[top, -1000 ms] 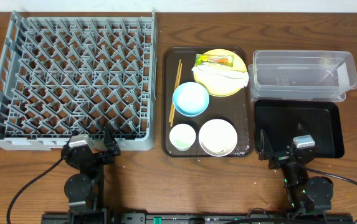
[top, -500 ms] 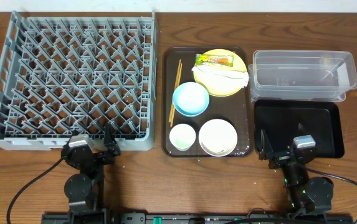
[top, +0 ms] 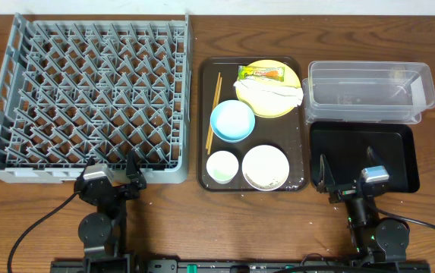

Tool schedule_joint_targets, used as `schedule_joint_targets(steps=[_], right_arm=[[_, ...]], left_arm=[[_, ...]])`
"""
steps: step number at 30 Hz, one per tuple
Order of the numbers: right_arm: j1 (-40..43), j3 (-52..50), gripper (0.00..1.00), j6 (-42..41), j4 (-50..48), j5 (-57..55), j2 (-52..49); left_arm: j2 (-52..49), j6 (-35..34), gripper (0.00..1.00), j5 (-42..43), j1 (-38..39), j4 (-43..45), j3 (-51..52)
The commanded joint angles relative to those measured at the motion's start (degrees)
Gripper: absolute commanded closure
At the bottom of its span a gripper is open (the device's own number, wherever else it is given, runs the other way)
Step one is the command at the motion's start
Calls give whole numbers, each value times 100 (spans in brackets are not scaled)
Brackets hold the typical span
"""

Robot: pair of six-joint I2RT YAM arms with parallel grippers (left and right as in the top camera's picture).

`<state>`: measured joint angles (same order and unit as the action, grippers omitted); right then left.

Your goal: Sort waste into correct bins and load items into the dishwasher

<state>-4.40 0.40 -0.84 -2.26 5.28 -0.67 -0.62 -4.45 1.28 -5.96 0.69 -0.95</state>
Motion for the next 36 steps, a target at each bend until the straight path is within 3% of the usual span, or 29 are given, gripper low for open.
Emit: schedule_joint_targets(steps=[1, 36], right_arm=[[-81, -9, 1, -59, -39, -76, 37], [-81, 376, 1, 269, -1082, -33, -50]], left_arm=[[33, -33, 10, -46, -31, 118, 44], [-487, -57, 10, 280, -28, 111, -1801]])
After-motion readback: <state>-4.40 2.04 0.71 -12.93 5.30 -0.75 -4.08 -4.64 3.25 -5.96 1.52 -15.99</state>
